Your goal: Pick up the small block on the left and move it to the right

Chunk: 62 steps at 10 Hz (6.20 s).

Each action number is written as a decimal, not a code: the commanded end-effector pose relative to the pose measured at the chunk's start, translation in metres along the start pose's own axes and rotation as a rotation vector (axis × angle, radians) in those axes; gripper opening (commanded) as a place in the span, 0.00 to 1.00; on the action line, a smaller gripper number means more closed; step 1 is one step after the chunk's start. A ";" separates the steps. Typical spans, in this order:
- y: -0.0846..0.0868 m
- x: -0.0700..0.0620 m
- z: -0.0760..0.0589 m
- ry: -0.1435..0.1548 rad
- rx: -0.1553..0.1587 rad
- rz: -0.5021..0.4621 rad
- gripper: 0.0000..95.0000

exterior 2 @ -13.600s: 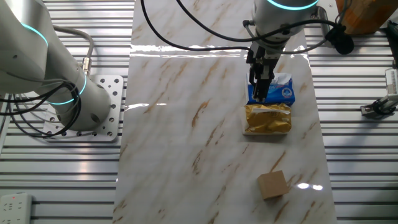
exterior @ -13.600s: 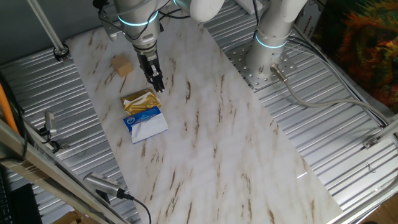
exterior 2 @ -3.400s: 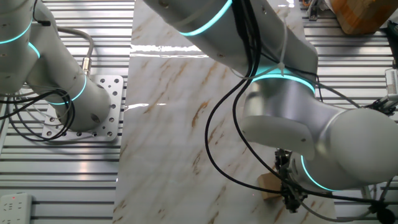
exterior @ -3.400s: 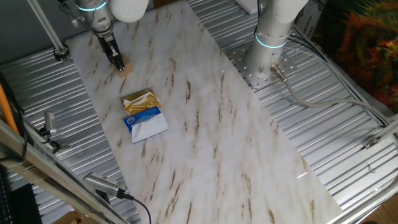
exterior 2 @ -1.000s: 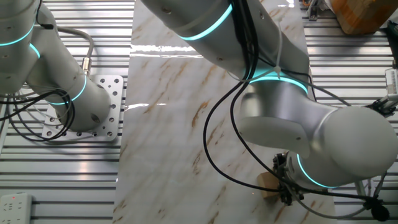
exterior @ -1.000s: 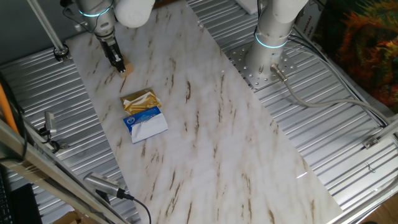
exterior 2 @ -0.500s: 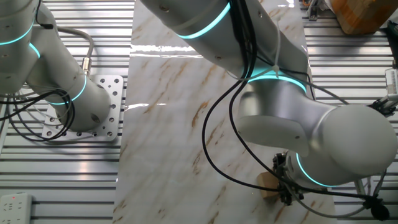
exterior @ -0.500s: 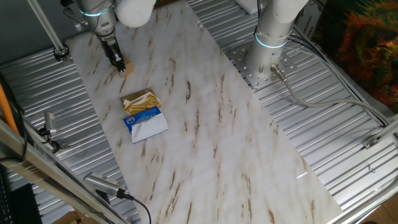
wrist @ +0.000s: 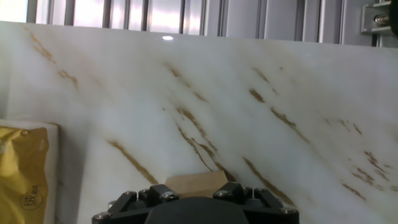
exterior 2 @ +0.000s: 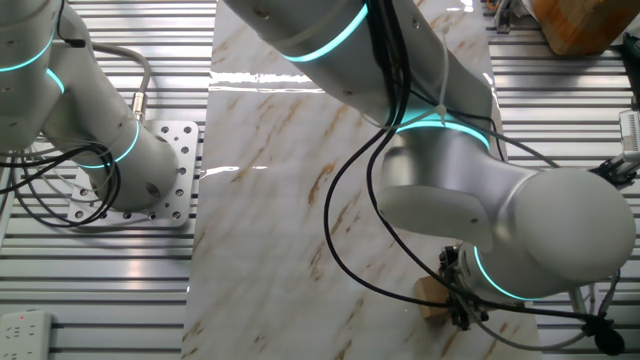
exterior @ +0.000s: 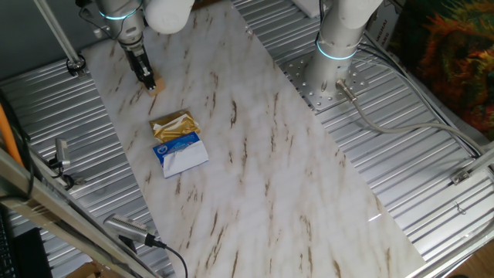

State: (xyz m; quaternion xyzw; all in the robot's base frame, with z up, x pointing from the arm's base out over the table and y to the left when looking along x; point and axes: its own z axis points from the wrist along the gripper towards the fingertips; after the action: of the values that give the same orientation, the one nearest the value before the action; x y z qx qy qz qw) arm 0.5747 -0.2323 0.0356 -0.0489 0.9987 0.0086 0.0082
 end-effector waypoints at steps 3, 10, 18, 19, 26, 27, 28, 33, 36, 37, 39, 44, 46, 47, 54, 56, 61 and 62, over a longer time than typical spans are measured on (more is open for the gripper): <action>0.000 -0.001 -0.001 -0.001 -0.001 0.000 0.00; -0.001 -0.003 -0.013 -0.003 -0.002 0.008 0.00; 0.002 -0.008 -0.079 0.009 -0.012 0.020 0.00; 0.003 -0.007 -0.089 0.013 -0.013 0.019 0.00; 0.007 -0.001 -0.116 0.022 -0.012 0.025 0.00; 0.007 -0.001 -0.118 0.023 -0.011 0.027 0.00; 0.008 -0.001 -0.118 0.024 -0.011 0.027 0.00; 0.005 -0.001 -0.122 0.024 -0.015 0.032 0.00; 0.004 -0.001 -0.122 0.024 -0.014 0.024 0.00; 0.004 -0.001 -0.122 0.024 -0.015 0.022 0.00; 0.004 -0.001 -0.122 0.024 -0.016 0.021 0.00; 0.004 0.000 -0.120 0.025 -0.020 0.023 0.00; 0.004 0.000 -0.120 0.025 -0.020 0.023 0.00; 0.004 0.000 -0.120 0.025 -0.020 0.023 0.00; 0.004 0.000 -0.120 0.025 -0.020 0.023 0.00; 0.004 0.000 -0.120 0.025 -0.020 0.023 0.00; 0.004 0.000 -0.120 0.025 -0.020 0.023 0.00; 0.004 0.000 -0.120 0.025 -0.020 0.023 0.00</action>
State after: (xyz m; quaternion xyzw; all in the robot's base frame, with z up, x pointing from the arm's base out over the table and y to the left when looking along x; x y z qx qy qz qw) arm 0.5731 -0.2309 0.1558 -0.0378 0.9991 0.0182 -0.0050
